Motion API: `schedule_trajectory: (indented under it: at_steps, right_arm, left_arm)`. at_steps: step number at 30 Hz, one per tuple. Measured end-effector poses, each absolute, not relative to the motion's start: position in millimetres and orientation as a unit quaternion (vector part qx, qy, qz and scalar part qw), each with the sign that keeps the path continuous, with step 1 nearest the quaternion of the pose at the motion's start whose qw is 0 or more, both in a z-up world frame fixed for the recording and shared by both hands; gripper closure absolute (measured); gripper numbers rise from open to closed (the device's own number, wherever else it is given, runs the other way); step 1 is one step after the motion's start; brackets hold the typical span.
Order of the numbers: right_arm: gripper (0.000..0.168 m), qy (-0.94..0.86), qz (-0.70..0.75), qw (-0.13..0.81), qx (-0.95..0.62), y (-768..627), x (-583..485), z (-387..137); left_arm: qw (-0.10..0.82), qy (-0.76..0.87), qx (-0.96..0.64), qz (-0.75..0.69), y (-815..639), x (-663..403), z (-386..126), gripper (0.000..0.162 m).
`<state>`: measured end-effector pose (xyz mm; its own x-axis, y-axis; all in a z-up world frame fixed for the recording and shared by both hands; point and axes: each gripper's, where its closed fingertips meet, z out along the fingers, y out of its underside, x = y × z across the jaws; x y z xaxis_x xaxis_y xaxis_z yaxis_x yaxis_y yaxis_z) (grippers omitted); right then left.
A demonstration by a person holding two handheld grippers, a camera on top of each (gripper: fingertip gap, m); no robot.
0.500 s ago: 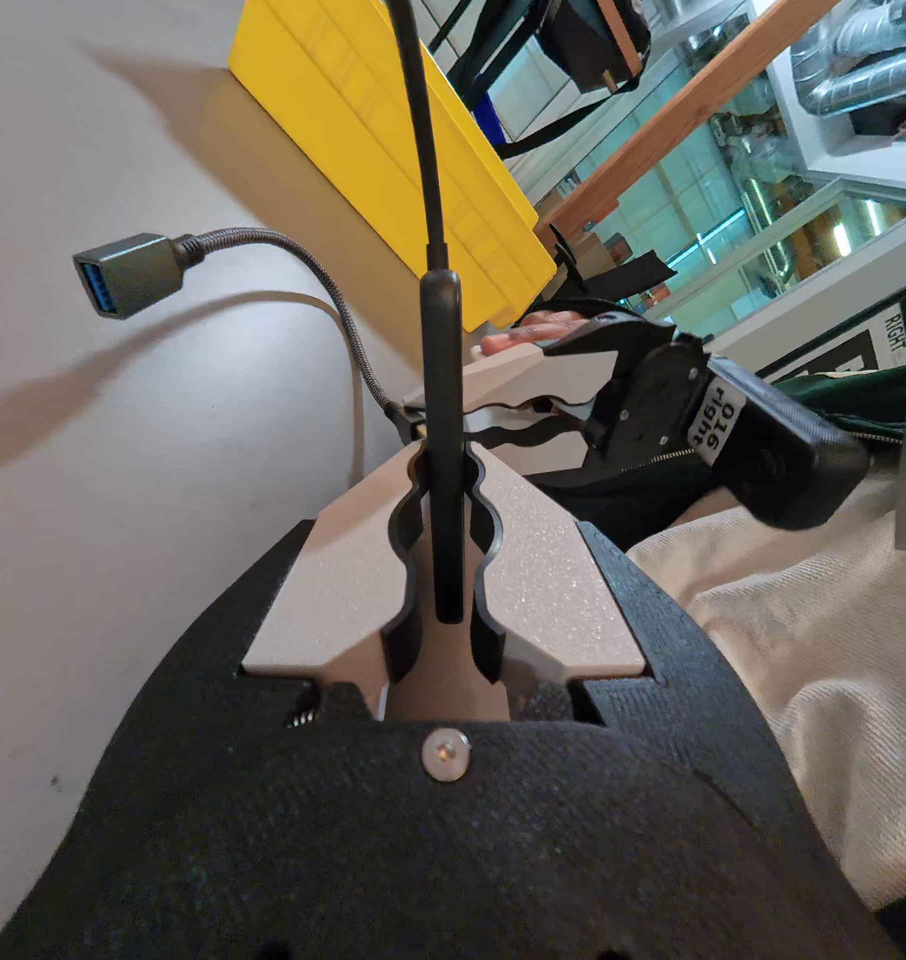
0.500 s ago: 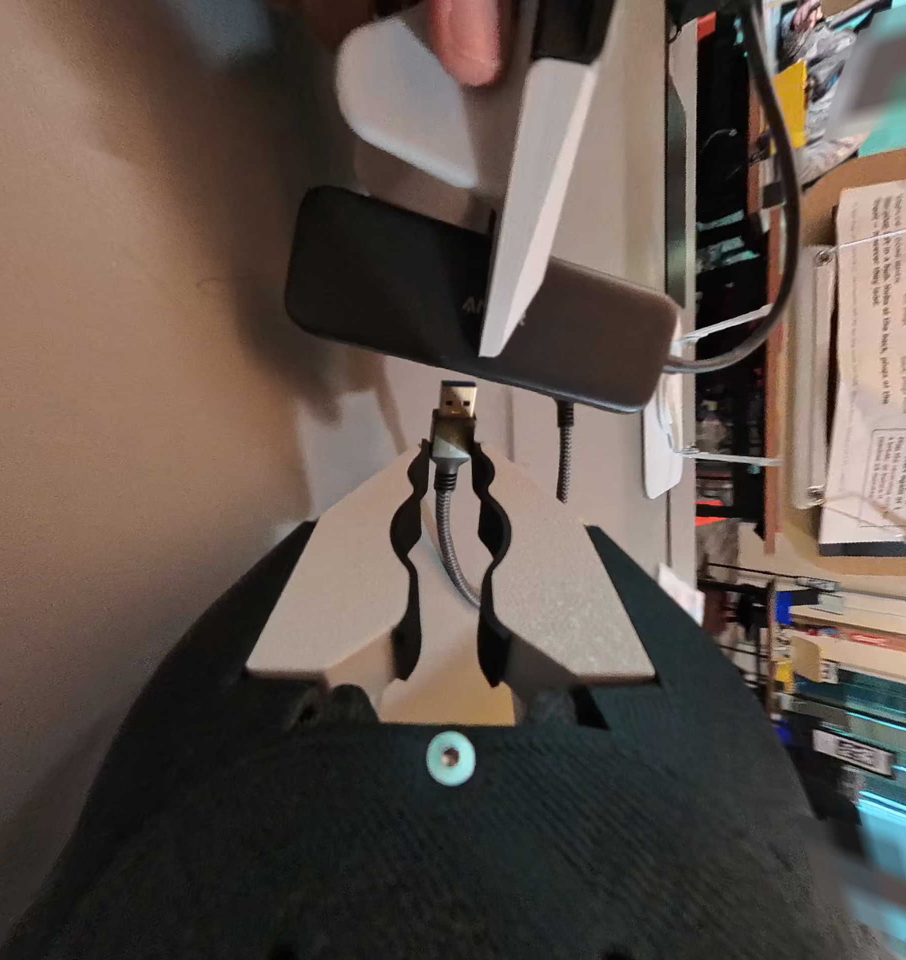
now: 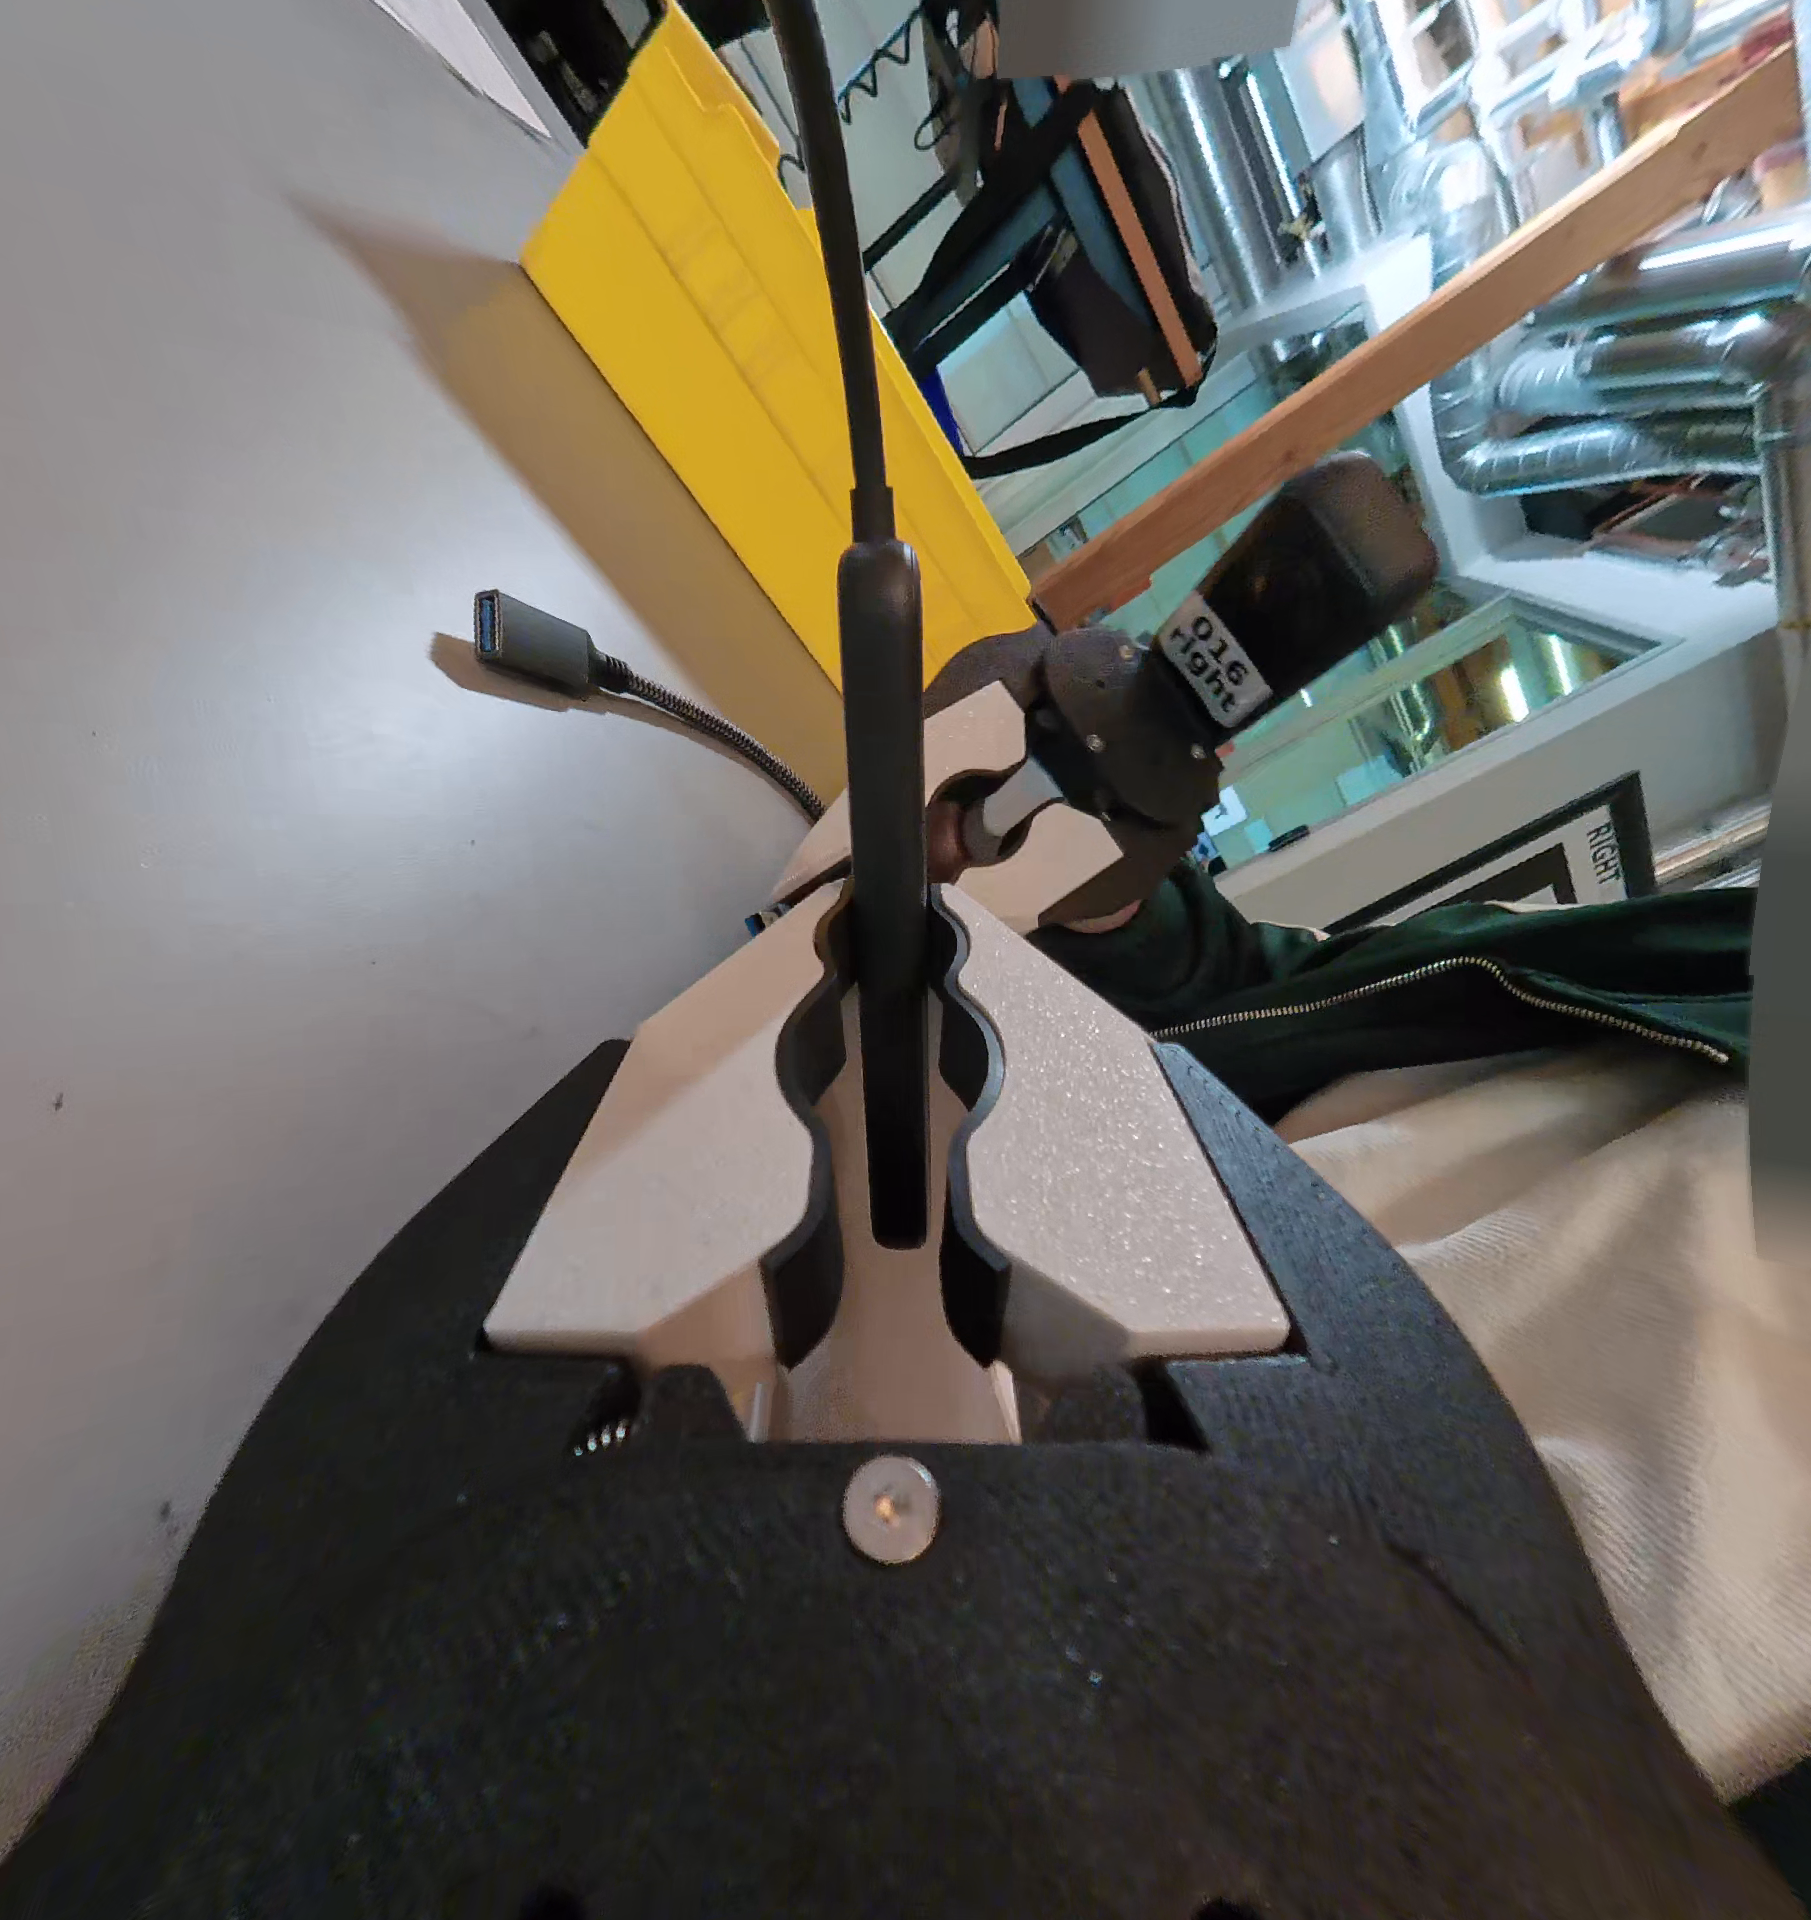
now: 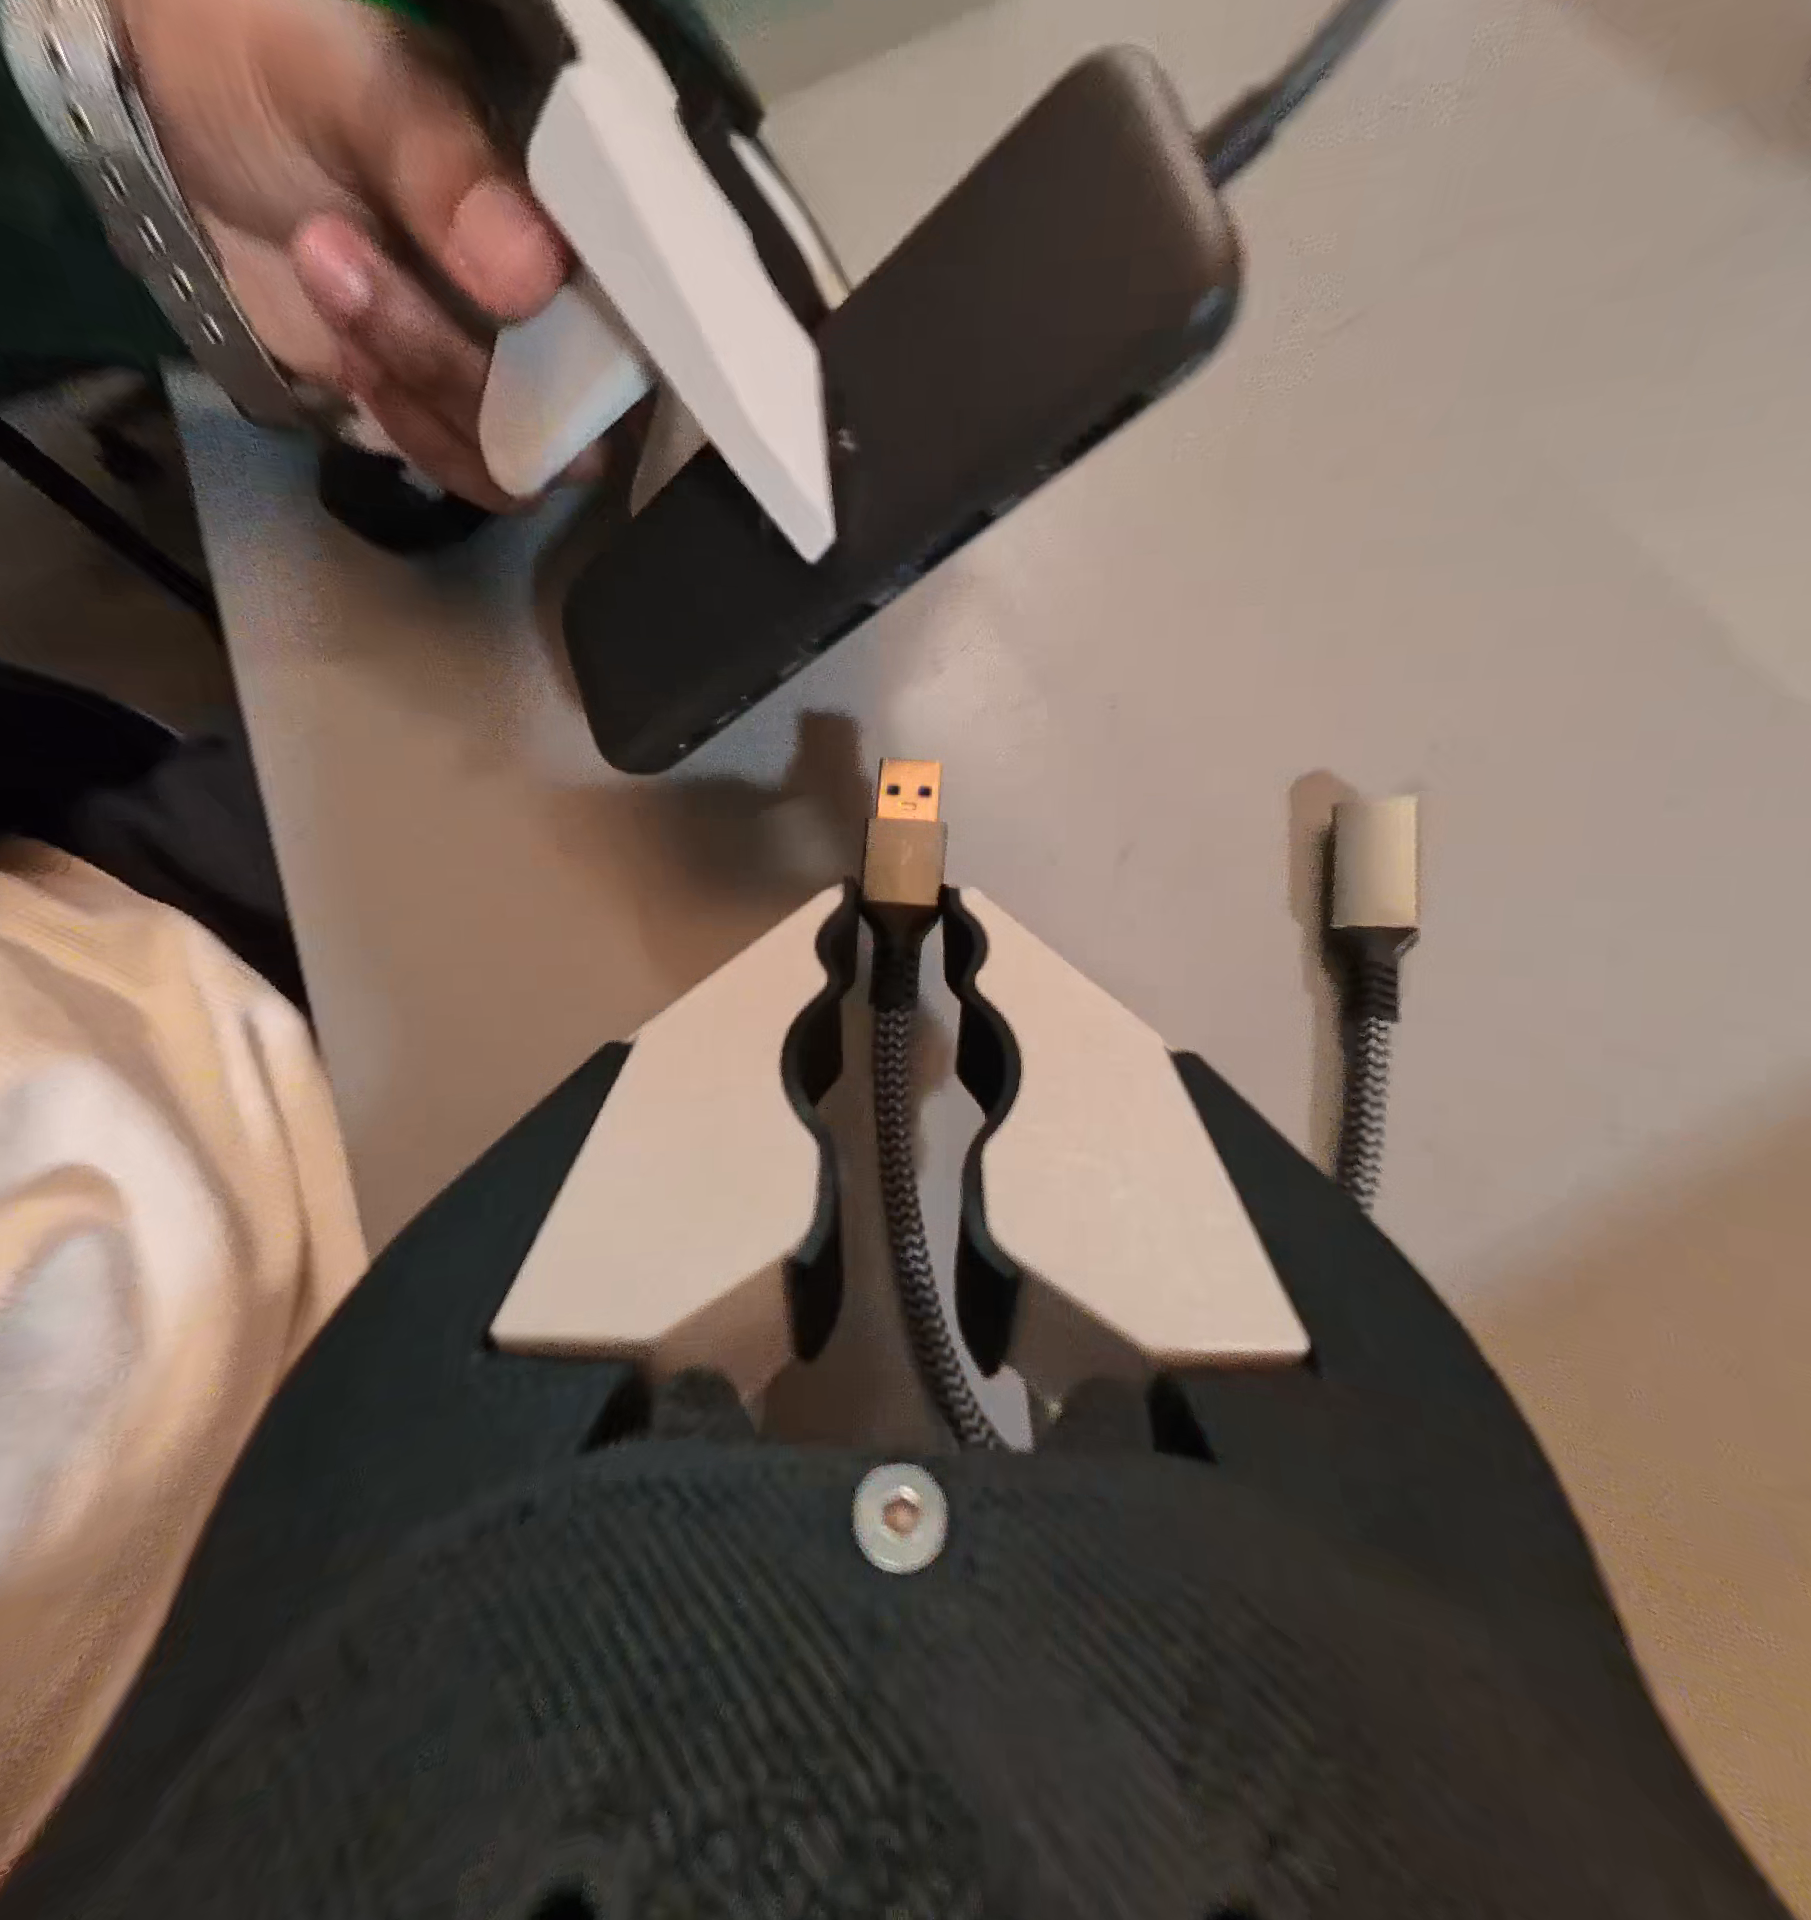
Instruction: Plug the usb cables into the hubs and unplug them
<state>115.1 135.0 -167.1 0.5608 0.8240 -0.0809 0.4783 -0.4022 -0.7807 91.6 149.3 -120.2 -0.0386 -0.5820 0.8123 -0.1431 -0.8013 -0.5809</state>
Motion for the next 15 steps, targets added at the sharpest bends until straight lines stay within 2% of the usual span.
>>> schedule_trajectory:
  at_steps: [2, 4, 6, 15]
  right_arm:
    - [0.150, -0.380, 0.275, 0.365, -0.805, 136.5, 117.1, -163.5]
    - [0.136, -0.355, 0.314, 0.363, -0.802, 136.8, 116.2, -157.2]
    - [0.131, -0.330, 0.342, 0.364, -0.801, 138.4, 116.8, -151.3]
    - [0.131, -0.244, 0.333, 0.361, -0.836, 127.9, 150.1, -154.5]
  left_arm:
    - [0.162, 0.260, -0.672, -0.674, 151.3, 90.6, -118.9, 0.154]
    - [0.159, 0.256, -0.670, -0.679, 152.0, 90.1, -118.1, 0.154]
    - [0.157, 0.255, -0.669, -0.680, 151.8, 90.1, -117.9, 0.154]
    - [0.152, 0.253, -0.667, -0.685, 151.6, 90.0, -117.7, 0.154]
